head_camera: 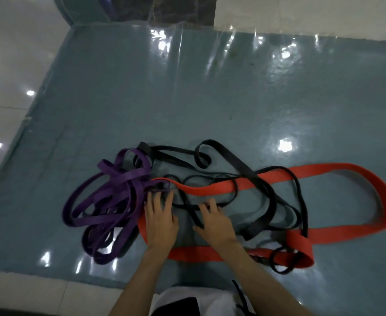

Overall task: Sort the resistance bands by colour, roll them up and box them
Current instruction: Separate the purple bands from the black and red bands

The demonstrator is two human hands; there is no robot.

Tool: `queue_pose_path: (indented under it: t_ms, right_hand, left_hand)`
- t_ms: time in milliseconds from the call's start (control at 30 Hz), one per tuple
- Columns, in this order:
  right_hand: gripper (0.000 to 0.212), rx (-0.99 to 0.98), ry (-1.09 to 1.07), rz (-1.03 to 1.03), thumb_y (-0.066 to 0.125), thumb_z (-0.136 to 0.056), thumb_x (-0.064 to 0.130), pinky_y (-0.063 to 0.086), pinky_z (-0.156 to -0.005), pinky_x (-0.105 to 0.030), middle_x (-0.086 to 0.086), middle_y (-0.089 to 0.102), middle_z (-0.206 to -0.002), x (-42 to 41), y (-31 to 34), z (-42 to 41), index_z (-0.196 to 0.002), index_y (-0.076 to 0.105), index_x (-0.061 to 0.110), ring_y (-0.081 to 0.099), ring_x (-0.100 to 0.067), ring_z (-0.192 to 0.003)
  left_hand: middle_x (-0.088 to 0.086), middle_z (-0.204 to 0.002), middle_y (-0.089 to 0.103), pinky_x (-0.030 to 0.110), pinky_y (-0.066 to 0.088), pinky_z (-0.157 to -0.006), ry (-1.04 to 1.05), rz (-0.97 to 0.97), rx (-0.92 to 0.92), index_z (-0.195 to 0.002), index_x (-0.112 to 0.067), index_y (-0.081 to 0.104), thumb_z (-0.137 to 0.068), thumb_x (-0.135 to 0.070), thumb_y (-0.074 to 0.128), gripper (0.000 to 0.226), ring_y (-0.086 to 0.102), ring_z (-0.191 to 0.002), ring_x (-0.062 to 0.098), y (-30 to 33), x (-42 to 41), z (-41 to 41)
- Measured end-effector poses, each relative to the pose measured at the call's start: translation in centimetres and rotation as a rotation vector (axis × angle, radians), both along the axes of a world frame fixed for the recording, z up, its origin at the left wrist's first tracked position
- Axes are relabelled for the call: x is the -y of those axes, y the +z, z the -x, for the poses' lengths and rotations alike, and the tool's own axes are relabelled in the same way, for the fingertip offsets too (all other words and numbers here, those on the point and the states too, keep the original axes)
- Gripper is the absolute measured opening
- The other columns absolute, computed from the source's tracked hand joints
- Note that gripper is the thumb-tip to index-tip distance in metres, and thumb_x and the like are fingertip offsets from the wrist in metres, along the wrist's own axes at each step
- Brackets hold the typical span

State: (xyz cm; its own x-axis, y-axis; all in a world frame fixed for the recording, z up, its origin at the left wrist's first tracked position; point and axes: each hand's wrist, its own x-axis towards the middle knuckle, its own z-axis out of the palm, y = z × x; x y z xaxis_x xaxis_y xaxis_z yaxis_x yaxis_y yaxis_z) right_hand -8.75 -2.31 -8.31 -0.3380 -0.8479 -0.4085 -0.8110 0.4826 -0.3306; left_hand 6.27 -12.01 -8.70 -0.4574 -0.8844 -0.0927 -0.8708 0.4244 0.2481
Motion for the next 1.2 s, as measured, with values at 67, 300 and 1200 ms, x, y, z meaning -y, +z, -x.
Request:
queue_pose_path:
  t_ms: [67, 300, 1200]
  right_hand:
    - [0.048, -0.079, 0.015, -0.004, 0.07, -0.092, 0.026, 0.059, -0.082, -0.04, -0.008, 0.044, -0.138, 0.9, 0.4, -0.1, -0.135, 0.049, 0.018, 0.058, -0.031, -0.118]
    - [0.025, 0.147, 0.111, -0.055, 0.064, -0.086, 0.019, 0.054, -0.088, -0.038, -0.001, 0.069, -0.117, 0.4, 2.9, 1.9, -0.11, 0.068, 0.023, 0.066, -0.026, -0.108]
    - [0.037, 0.466, -0.653, 0.538, 0.064, -0.083, -0.012, 0.056, -0.083, -0.028, 0.002, 0.068, -0.102, -11.8, 7.3, 6.9, -0.096, 0.07, 0.023, 0.067, -0.018, -0.09]
  left_hand:
    - [0.022, -0.153, 0.045, 0.057, 0.041, -0.114, 0.029, -0.018, -0.003, -0.149, -0.019, 0.053, -0.073, -0.006, 0.083, 0.083, 0.038, -0.147, 0.045, 0.2, 0.6, -0.2]
    - [0.017, -0.165, 0.021, 0.045, 0.048, -0.112, -0.071, -0.191, -0.029, -0.164, -0.032, 0.024, -0.083, -0.01, 0.076, 0.099, 0.039, -0.145, 0.036, 0.4, 1.2, -0.8]
    - [-0.006, -0.06, 0.059, 0.047, 0.049, -0.065, -0.093, -0.527, -0.429, -0.073, -0.021, 0.057, -0.093, -0.037, 0.069, 0.028, 0.053, -0.057, 0.009, 6.3, -5.8, 2.1]
